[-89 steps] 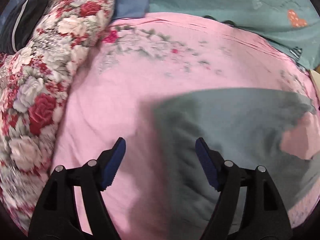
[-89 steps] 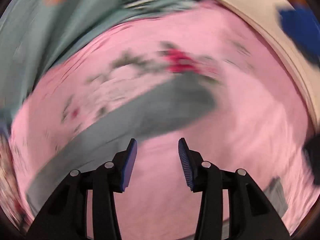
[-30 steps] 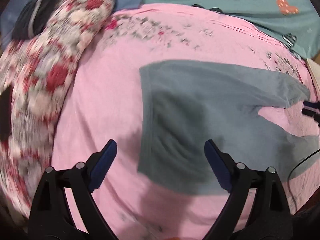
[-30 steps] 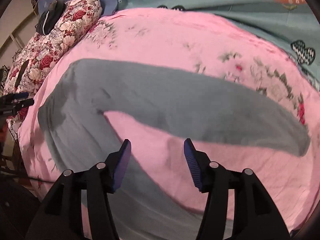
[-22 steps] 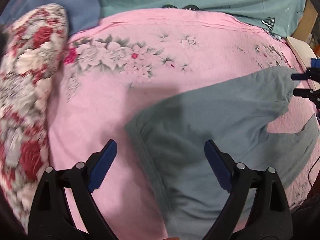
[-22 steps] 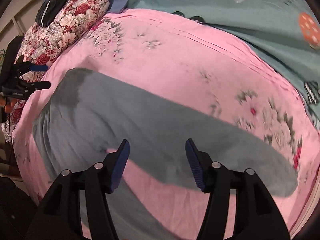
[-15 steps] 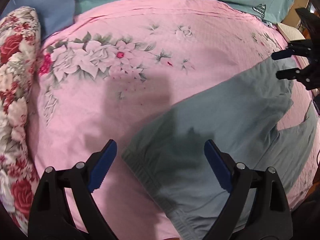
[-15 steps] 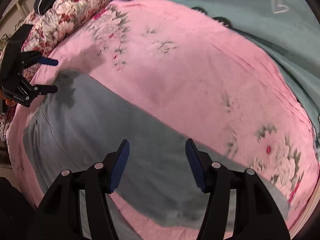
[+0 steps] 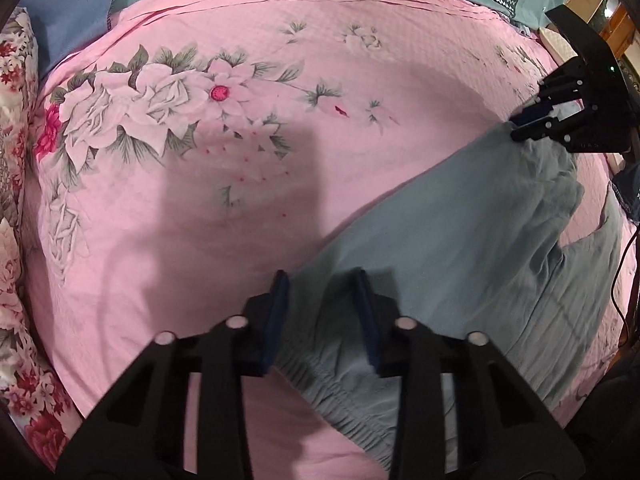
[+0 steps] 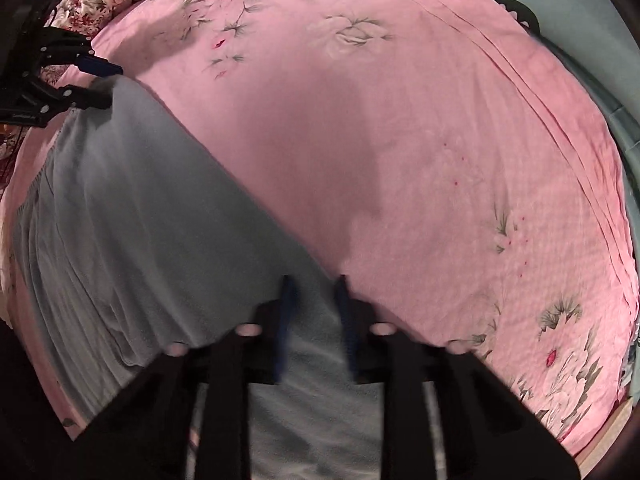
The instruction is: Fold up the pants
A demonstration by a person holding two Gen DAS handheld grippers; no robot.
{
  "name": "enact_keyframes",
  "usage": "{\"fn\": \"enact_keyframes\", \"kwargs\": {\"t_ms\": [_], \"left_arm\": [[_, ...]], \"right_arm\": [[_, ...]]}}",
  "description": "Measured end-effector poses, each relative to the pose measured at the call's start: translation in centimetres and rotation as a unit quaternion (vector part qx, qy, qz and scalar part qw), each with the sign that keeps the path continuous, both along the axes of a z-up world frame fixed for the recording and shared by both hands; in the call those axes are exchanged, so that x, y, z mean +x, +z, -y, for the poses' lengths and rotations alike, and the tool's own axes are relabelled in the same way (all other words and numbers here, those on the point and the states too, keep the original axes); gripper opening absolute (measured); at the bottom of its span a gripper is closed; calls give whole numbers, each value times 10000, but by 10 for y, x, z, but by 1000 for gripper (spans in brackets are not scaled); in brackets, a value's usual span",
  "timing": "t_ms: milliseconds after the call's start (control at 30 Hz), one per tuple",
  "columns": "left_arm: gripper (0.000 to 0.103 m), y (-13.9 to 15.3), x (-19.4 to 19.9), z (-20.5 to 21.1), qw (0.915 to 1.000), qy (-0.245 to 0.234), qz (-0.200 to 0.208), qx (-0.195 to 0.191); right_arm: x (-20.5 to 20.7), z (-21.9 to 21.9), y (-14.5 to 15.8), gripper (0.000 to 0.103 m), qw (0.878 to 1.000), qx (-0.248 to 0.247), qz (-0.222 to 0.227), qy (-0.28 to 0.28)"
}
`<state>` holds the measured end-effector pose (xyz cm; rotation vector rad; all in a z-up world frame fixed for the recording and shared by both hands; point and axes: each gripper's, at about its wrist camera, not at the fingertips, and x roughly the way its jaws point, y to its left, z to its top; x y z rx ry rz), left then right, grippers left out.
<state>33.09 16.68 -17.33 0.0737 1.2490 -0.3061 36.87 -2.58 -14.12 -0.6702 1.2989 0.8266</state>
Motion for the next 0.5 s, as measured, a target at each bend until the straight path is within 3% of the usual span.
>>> {"fn": "enact_keyframes", "kwargs": {"t_ms": [100,233,500], "left_arm": [[13,7,2,-7,9999,85,60,4],[10,26,-6,-5,9995,31,309,27],[10,96,-71,22,9932,-399,1074,203]], "right_arm": [[-9,3,9,5,9998,36,120,137],[-22,12,35,5,9990,302,329,61],[-94,42,103,5,9930,643,862,482]]}}
